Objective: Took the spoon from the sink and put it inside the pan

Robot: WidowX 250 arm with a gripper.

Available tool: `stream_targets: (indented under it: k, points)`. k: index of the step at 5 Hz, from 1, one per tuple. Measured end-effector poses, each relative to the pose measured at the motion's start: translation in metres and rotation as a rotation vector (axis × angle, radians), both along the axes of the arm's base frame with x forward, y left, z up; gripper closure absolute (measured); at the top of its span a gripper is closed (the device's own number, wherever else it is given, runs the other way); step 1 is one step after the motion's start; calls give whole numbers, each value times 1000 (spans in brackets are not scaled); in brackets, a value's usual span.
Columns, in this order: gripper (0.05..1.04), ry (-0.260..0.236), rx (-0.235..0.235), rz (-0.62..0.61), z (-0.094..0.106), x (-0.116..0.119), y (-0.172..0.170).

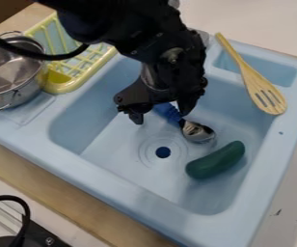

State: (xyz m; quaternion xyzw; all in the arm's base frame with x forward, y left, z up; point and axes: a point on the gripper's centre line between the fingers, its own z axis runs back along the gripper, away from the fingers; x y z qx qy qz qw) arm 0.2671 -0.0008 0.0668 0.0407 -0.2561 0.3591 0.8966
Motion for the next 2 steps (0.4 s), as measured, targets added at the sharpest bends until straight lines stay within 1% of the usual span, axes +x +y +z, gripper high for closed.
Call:
stream_targets:
  k: [1,2]
  points:
    - [87,3,33,42,4,-3,5]
    - [87,4,63,21,6,4,-1]
